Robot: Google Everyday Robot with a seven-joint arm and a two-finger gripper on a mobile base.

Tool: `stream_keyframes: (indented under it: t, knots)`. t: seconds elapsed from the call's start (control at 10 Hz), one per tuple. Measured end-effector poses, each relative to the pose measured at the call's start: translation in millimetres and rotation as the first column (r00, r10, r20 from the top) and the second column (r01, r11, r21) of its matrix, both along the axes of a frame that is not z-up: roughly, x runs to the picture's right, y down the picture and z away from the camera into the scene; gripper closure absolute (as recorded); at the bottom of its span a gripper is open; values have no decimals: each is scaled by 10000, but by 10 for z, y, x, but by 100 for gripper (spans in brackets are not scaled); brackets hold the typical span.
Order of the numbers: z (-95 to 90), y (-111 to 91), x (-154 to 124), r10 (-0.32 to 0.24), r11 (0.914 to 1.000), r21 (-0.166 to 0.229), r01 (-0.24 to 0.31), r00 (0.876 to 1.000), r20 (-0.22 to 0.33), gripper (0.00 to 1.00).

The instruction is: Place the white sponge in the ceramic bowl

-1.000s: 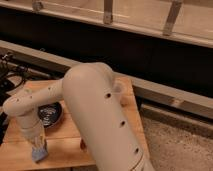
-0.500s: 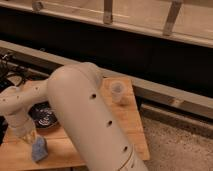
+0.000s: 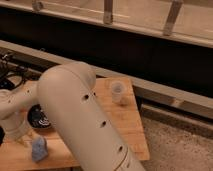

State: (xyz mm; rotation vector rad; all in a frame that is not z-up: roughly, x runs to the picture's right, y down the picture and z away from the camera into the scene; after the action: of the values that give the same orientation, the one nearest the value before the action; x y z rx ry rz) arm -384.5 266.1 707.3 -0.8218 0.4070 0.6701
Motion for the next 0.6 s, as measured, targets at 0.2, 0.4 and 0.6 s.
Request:
stream_keyframes:
  t: [0.2,0.4,0.6]
  knots:
    - [10,37,74,-4,10000,73,5,9999,-156,20]
    - [56,104,181,93,9999,-79,-96,9992,-399,20]
    - [160,175,305,247,9990,-365,-273,9972,-708,20]
